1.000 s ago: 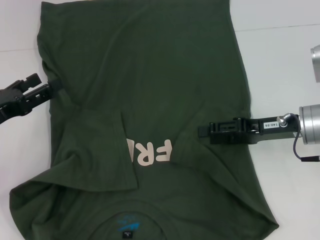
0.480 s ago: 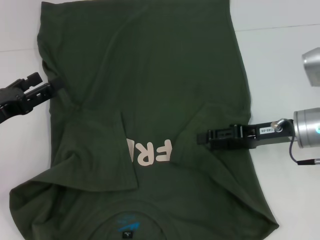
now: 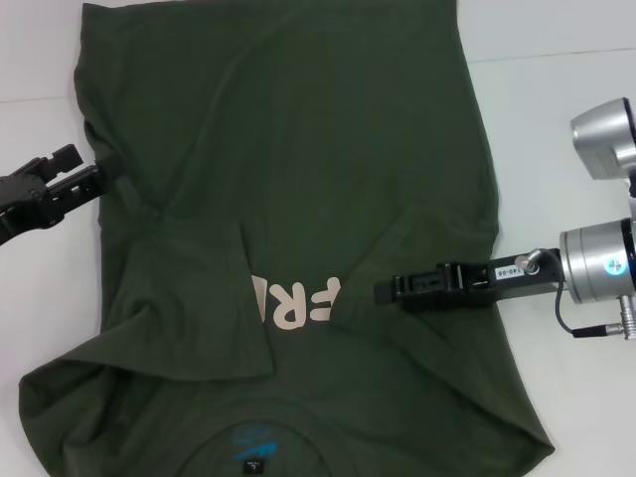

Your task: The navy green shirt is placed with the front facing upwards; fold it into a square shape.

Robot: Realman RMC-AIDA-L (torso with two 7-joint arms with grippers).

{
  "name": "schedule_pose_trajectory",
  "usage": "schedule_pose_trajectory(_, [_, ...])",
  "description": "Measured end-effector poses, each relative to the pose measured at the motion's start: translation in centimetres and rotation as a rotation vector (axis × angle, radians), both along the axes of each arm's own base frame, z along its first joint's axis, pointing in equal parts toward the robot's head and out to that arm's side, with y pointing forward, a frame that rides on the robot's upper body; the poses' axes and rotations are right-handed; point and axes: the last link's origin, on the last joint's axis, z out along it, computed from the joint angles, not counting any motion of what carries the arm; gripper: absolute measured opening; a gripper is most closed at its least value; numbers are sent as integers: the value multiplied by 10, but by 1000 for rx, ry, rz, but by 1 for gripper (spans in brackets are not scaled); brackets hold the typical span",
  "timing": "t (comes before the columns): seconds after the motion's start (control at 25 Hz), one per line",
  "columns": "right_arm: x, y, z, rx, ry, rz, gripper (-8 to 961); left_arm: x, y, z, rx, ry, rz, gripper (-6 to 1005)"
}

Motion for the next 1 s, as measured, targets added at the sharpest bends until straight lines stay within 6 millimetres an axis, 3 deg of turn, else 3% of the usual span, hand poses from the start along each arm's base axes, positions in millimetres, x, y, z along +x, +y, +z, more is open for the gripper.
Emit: schedule_pose_trajectory(1.0, [-9,4,-9,-28,-21,12,752,-1,-1,0,-1,0,2,904])
